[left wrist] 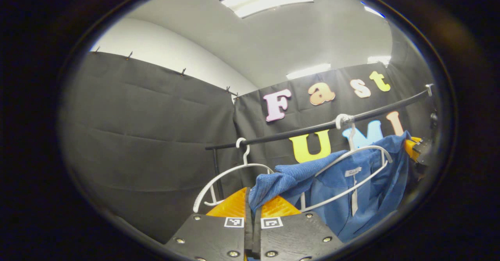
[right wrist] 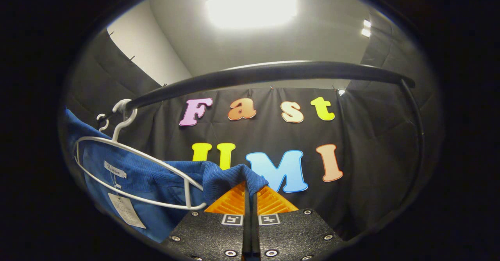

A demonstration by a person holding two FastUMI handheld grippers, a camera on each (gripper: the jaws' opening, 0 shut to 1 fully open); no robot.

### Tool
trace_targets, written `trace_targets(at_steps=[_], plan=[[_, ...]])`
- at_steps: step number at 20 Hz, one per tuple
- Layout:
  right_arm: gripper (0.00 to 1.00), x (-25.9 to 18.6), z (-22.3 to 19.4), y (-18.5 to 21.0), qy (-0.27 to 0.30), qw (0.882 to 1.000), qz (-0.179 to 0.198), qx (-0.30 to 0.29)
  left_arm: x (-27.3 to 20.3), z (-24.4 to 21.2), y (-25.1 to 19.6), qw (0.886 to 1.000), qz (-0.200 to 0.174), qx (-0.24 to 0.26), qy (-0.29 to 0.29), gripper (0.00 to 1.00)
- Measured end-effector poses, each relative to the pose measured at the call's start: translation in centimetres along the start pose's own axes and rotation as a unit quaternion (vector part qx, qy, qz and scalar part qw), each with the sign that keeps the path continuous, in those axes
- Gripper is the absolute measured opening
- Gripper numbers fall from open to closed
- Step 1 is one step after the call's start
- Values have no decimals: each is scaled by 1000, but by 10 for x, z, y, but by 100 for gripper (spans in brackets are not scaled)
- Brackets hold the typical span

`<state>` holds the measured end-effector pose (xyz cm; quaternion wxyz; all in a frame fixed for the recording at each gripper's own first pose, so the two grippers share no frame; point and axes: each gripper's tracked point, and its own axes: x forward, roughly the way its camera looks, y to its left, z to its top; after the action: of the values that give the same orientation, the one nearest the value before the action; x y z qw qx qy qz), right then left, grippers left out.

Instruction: Grasp the clothes on the hanger with both hands and then place them into the laundry hamper below.

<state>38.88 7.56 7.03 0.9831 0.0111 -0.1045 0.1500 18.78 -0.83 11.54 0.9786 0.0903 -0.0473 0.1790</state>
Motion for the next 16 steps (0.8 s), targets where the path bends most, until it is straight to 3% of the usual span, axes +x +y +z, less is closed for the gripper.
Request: trace_targets(at_steps=[4, 5, 6, 8, 9, 14, 16], plan=[[0, 16, -26, -6, 22, 1000, -1, 22, 20, -1, 6, 1000, -13, -14, 5, 0], [0, 21, -34, -5, 28, 999, -2, 28, 25, -2, 7, 1000, -18, -16, 6, 5], [0, 26, -40, -6, 35, 999, -2, 33, 32, -3, 7, 999, -25, -19, 9, 1], [0, 34, -53, -2, 49, 998, 1, 47, 38, -5, 8, 999, -32, -22, 13, 1], [0, 39, -61, -1, 58, 997, 2, 54, 42, -5, 9, 999, -32, -21, 12, 5], [0, 43, -104, 9, 118, 989, 15, 84, 48, -22, 10, 998, -43, -30, 30, 1], [0, 37, -119, 9, 135, 987, 16, 88, 48, -28, 10, 998, -46, -30, 36, 5]])
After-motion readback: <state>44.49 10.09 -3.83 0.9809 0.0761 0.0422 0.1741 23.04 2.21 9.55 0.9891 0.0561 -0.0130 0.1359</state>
